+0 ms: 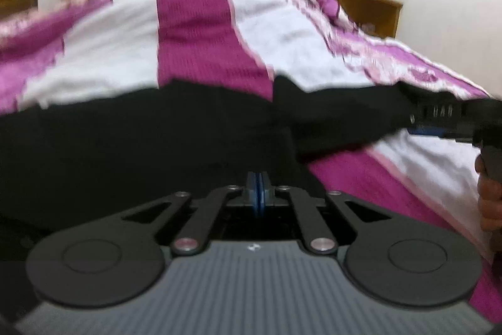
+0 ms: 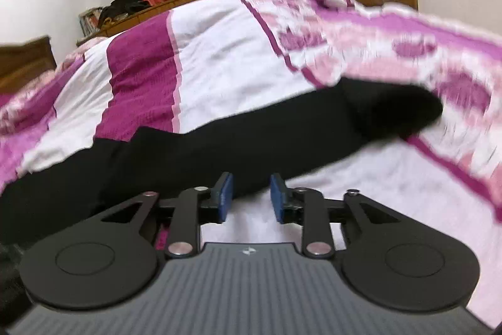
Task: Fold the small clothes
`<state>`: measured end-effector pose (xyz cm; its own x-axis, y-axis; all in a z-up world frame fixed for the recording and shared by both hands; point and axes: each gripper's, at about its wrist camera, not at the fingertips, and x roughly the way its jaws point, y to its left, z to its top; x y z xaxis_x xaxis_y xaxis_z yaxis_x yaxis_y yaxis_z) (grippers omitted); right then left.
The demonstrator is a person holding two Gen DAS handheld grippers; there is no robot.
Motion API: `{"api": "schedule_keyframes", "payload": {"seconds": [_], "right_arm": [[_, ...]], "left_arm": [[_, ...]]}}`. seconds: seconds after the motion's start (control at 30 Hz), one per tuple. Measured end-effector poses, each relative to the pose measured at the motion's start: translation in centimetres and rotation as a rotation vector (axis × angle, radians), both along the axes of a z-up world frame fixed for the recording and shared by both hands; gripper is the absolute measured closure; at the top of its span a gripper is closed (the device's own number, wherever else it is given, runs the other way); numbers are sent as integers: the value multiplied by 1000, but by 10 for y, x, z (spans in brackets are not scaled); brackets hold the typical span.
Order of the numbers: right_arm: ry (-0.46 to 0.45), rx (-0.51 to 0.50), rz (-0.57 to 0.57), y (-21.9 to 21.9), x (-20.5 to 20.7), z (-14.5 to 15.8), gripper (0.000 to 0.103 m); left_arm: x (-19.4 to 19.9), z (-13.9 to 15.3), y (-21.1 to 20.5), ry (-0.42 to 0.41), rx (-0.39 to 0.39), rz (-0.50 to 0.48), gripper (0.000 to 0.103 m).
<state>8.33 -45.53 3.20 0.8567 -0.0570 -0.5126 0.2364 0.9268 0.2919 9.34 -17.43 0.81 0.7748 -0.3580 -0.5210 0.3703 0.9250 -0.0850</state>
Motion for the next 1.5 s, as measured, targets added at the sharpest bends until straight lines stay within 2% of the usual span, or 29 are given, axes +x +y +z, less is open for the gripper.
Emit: {"api": "schedule_keyframes", "payload": {"seconds": [0.07,0.13,0.17,0.23,0.3,0.43,0.5,0.63,0.7,0.77,0.8,0.83,0.87,0.93,1.2,1.37,1.5], "right_arm": [[-4,41,-22,-5,2,-4,38],[-14,90,-105,-10,7,-7,23],[-9,137,-156,-16,11,-10,21],[-13,238,-242,-34,17,-17,21],[-27,279,-308,-47,21,-22,21],[-56,220,-405,-70,34,-24,23],[-62,209,-455,-89,41,-29,23],[-80,180,-473,-112,52,-31,24],[-90,173,-485,-119,51,-30,29],[-90,140,-496,-121,54,-27,56],[-91,128,-494,-123,55,-26,63],[-97,126,-483,-125,54,-24,76],[-106,131,-472,-125,52,-22,82],[-108,120,-457,-124,50,-17,86],[-151,67,-274,-77,57,11,87],[-141,23,-142,-34,68,22,87],[-123,12,-89,-9,72,27,87]], "left_arm": [[-1,-1,-5,-17,16,13,75],[-2,5,-11,-50,18,3,32],[-3,7,-14,-68,8,1,29],[-2,9,-25,-93,5,-19,31],[2,8,-36,-93,18,-41,31],[13,1,-50,-74,35,-36,31],[17,-9,-55,-44,52,1,31],[17,-12,-61,-52,93,14,31],[18,-13,-60,-47,84,14,31],[18,-13,-59,-42,78,14,31],[18,-13,-58,-41,76,15,31],[18,-13,-58,-42,76,15,31],[18,-13,-59,-43,77,16,31],[18,-14,-59,-43,77,17,31],[18,-12,-57,-42,51,28,31],[20,-11,-39,-23,-71,51,31],[17,-8,-25,-31,-158,73,31]]}}
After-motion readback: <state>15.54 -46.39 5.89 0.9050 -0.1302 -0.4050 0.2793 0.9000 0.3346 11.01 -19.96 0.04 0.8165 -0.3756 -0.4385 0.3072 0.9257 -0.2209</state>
